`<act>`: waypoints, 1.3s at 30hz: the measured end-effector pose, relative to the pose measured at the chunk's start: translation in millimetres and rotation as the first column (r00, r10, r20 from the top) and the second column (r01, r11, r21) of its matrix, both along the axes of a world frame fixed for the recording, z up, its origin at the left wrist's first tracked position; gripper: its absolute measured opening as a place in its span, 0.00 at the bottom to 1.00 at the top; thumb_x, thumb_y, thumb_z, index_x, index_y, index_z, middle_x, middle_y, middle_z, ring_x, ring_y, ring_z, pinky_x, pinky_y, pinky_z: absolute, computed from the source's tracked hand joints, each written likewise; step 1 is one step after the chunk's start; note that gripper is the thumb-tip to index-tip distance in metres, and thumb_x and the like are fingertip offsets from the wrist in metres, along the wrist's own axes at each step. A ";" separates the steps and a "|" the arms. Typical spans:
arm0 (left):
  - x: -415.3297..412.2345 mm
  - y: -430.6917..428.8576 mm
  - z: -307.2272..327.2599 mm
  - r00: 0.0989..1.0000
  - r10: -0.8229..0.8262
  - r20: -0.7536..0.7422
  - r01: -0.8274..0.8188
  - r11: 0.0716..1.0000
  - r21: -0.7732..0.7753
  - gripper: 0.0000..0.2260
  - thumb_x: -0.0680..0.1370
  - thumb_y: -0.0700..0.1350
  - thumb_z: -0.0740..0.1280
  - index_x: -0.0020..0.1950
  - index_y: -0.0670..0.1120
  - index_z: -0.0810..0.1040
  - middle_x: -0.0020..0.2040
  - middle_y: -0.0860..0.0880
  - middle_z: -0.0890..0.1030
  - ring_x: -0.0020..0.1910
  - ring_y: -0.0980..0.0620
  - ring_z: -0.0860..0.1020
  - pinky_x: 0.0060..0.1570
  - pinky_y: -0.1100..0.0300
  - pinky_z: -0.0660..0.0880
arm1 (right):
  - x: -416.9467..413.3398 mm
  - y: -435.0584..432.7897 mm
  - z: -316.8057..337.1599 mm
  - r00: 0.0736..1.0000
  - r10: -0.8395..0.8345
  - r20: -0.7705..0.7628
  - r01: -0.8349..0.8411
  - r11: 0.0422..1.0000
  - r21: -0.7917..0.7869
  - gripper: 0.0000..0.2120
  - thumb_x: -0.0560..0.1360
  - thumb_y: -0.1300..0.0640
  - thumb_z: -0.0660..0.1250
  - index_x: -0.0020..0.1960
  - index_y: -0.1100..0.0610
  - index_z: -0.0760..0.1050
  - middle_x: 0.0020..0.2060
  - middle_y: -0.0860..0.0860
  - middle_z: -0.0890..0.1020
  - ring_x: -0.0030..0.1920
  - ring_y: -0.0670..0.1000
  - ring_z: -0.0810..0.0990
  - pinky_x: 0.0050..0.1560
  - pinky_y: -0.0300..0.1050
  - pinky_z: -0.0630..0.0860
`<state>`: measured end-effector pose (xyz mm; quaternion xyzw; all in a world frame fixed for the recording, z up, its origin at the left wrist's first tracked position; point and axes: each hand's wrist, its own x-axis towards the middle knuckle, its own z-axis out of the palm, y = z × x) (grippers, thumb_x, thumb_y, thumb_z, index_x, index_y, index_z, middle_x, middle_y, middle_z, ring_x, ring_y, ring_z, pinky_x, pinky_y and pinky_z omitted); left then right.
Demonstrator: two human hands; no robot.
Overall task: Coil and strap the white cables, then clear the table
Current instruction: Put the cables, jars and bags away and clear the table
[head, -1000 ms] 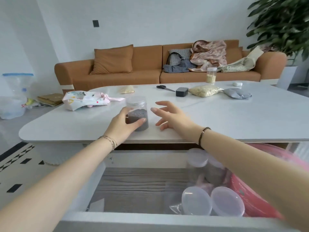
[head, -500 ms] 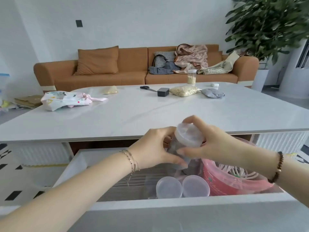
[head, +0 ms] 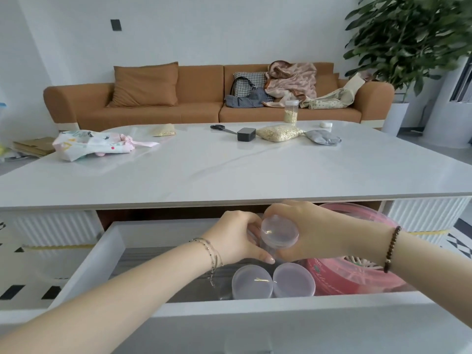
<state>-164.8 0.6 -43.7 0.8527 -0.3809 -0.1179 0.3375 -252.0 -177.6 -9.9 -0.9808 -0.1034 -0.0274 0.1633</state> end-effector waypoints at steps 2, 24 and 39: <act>-0.9 -3.8 -3.3 1.000 0.007 -0.009 -0.006 0.999 0.041 0.22 0.63 0.49 0.84 0.53 0.49 0.81 0.48 0.54 0.84 0.43 0.60 0.81 0.42 0.72 0.74 | 0.4 1.8 1.8 0.999 0.002 -0.044 -0.005 0.998 -0.062 0.25 0.65 0.44 0.73 0.59 0.43 0.70 0.50 0.40 0.77 0.49 0.44 0.77 0.51 0.42 0.76; 36.8 -25.6 38.3 0.967 0.069 0.246 0.004 0.959 -0.283 0.08 0.76 0.37 0.69 0.47 0.49 0.84 0.43 0.53 0.83 0.42 0.59 0.80 0.42 0.72 0.74 | 36.1 -46.1 40.1 0.975 -0.052 0.214 0.020 0.988 0.151 0.06 0.74 0.61 0.71 0.42 0.51 0.84 0.34 0.40 0.82 0.38 0.40 0.79 0.40 0.29 0.72; 160.8 -170.1 34.8 0.755 0.080 0.651 -0.083 0.996 -0.026 0.15 0.77 0.36 0.60 0.57 0.50 0.79 0.54 0.50 0.77 0.59 0.47 0.72 0.55 0.53 0.70 | 187.6 -164.7 43.7 0.804 -0.513 0.301 0.391 0.837 0.383 0.10 0.75 0.62 0.64 0.47 0.53 0.84 0.42 0.42 0.81 0.48 0.46 0.78 0.36 0.35 0.71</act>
